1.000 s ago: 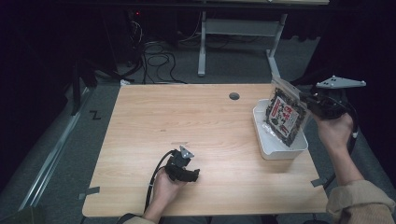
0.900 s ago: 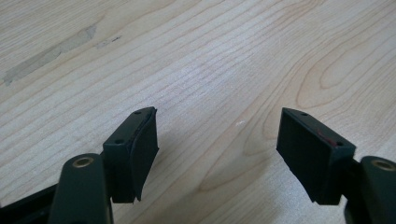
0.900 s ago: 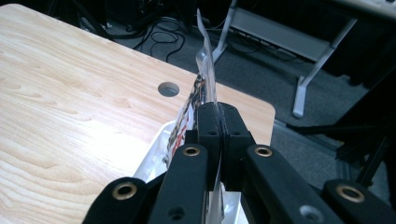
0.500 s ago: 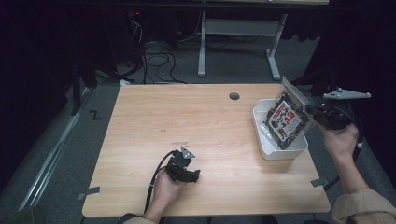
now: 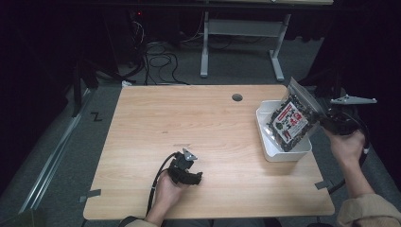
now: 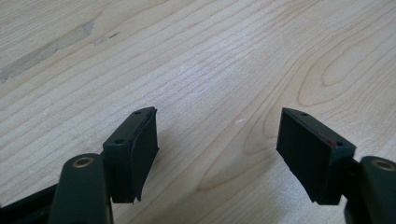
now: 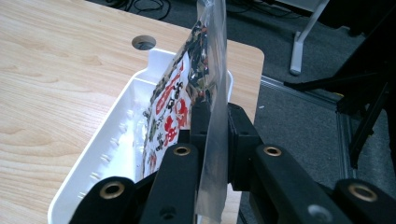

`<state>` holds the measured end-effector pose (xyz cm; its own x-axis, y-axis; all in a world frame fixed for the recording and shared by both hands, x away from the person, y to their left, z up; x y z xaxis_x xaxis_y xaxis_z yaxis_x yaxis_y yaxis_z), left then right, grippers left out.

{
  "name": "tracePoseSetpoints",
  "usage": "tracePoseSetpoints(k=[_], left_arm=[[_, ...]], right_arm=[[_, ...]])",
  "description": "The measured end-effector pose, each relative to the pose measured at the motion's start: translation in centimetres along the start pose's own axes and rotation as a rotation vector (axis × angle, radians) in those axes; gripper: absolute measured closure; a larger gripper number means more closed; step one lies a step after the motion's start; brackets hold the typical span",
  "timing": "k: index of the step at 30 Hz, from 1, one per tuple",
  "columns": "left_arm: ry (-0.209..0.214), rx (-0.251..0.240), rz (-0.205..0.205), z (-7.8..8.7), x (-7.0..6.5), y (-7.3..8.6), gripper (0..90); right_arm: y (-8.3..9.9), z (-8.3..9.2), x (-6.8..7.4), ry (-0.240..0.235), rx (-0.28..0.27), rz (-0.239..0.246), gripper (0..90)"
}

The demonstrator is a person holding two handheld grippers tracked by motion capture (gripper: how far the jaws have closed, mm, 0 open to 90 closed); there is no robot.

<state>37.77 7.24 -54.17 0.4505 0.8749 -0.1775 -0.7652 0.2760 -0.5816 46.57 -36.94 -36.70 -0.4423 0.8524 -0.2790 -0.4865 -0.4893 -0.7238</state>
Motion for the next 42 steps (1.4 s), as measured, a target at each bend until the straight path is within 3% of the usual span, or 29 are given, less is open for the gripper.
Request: tracePoseSetpoints(k=[13,18,22,31,35,42], left_arm=[[0.001,-0.006,0.002,0.0,0.0,0.0,29.6],[0.001,-0.003,0.003,0.0,0.0,0.0,29.6],[0.0,-0.008,0.002,0.0,0.0,0.0,29.6],[0.002,-0.02,0.001,0.2,0.0,-0.1,29.7],[0.001,-0.027,0.002,0.3,0.0,-0.1,29.8],[0.004,-0.032,-0.007,0.5,-0.2,-0.1,29.8]], right_arm=[[0.8,-0.2,-0.3,0.013,0.022,-0.004,81.0],[0.8,-0.2,-0.5,0.019,0.025,-0.018,72.2],[0.5,0.2,-0.7,0.039,0.004,-0.021,61.0],[0.3,1.6,-1.5,0.091,-0.029,-0.032,48.6],[0.4,2.5,-1.7,0.113,-0.058,-0.044,46.8],[0.6,4.0,-0.7,0.103,-0.107,-0.01,46.5]])
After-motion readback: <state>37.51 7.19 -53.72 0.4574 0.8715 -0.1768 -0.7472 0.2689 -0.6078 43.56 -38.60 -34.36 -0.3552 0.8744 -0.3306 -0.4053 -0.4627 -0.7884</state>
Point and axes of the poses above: each handheld gripper's, and its own axes: z roughly backward along the jaws, y roughly out of its underside, x roughly to its left, the point moved 2 cm from there along -z, roughly forward along the jaws, and after that the axes turned 11 degrees about z, right-handed, at the moved point
